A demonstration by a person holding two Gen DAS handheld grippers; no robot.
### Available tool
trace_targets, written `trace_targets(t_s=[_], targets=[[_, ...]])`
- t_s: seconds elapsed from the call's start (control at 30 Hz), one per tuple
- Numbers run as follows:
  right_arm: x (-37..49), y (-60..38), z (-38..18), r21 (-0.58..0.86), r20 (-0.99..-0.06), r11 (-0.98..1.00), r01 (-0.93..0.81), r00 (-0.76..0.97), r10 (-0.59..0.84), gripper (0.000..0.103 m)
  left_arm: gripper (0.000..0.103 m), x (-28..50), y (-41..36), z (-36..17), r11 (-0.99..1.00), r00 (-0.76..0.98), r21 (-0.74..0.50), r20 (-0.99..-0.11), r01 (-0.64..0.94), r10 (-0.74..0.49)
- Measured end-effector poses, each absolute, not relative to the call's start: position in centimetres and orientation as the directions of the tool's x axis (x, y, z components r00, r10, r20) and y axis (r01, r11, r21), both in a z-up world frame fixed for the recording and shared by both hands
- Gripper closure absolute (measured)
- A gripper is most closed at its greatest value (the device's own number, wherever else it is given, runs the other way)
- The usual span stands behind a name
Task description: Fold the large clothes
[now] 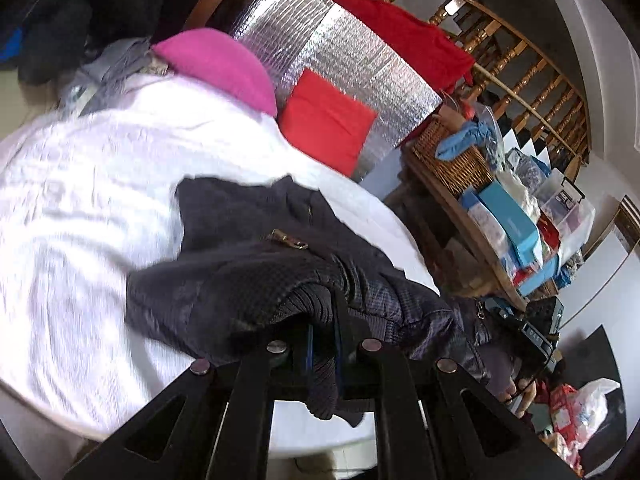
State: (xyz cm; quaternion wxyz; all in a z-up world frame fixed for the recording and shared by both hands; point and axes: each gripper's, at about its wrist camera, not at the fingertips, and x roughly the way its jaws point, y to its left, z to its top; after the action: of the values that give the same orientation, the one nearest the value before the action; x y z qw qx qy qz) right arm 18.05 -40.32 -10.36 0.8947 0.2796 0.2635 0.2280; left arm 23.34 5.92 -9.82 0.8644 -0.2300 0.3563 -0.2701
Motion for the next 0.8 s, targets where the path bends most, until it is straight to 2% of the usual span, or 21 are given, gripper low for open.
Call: trace_targets(t_s=[0.43, 0.8], targets=[[28.0, -41.9, -11.9, 0.676, -0.310, 0.710, -0.198, 0.798, 0.517, 0.075, 0.095, 32.6, 4.3, -9.9, 0.736, 0.676, -0.618, -0.418, 0.277, -0.606], [36.6, -43.1, -14.4, 0.702, -0.336, 0.700, -0.131, 0.805, 0.489, 0.075, 0.095, 41.3, 4.5, -13.1, 0.728, 0.695, -0.663, -0.441, 0.175, -0.569]])
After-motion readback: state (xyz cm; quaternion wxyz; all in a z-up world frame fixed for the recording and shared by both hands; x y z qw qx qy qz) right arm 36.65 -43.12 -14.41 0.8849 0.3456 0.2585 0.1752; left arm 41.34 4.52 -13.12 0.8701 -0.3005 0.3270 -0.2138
